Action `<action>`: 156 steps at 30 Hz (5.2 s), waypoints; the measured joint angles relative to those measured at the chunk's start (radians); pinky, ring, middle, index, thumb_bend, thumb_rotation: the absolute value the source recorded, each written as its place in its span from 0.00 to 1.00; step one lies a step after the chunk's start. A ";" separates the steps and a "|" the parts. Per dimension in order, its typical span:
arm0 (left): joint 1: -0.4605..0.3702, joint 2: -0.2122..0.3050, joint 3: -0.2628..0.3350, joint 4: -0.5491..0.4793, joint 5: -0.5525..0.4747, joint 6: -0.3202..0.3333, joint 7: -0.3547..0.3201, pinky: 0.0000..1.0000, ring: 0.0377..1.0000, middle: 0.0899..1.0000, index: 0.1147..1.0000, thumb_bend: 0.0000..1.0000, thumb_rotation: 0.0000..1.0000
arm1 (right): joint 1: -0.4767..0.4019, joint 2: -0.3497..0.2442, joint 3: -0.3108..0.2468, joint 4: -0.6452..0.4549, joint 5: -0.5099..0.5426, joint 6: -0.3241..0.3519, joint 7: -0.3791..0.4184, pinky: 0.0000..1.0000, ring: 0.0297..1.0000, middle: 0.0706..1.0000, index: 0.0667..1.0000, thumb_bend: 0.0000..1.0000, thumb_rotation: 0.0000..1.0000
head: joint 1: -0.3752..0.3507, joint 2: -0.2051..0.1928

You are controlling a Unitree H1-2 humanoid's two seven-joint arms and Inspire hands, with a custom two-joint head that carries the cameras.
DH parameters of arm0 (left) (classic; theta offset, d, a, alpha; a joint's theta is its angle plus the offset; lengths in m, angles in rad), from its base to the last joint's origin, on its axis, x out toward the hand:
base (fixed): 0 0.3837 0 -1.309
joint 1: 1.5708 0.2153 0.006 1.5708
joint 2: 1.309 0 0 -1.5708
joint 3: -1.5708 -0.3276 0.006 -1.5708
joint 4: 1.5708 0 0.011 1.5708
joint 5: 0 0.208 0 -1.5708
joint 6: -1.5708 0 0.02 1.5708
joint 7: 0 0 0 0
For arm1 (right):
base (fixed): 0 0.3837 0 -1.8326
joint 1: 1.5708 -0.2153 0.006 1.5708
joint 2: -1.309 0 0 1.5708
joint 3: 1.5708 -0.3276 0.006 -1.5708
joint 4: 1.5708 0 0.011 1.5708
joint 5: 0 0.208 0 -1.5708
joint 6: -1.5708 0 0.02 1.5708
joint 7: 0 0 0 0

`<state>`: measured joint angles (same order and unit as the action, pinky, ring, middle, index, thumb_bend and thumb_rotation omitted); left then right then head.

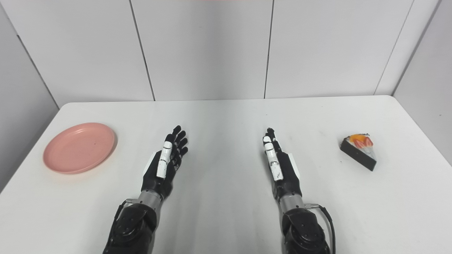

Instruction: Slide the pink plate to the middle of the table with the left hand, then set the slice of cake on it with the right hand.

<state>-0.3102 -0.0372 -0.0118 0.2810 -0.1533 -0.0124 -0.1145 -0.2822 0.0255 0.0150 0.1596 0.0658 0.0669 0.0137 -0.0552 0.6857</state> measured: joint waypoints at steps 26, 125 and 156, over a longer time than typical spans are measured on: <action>-0.070 -0.045 0.144 0.093 -0.014 -0.097 0.116 1.00 0.99 0.99 1.00 0.67 1.00 | 0.018 -0.023 -0.052 -0.005 0.040 -0.021 0.020 0.92 0.93 0.93 0.91 0.52 0.78 | 0.310 -0.110; -0.277 0.384 0.355 0.635 -0.155 -0.295 0.202 1.00 1.00 0.94 0.95 0.72 1.00 | 0.014 -0.026 -0.072 0.024 0.072 -0.072 0.036 0.93 0.92 0.92 0.90 0.52 0.72 | 0.353 -0.130; -0.258 0.262 0.312 0.468 -0.259 -0.134 -0.017 0.84 0.82 0.79 0.78 0.76 1.00 | 0.029 -0.026 -0.055 0.002 0.029 -0.072 0.029 0.93 0.93 0.92 0.92 0.46 0.77 | 0.331 -0.124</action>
<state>-0.5677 0.2243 0.3002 0.7488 -0.4122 -0.1461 -0.1319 -0.2533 -0.0002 -0.0404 0.1615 0.0953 -0.0047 0.0430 0.2761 0.5614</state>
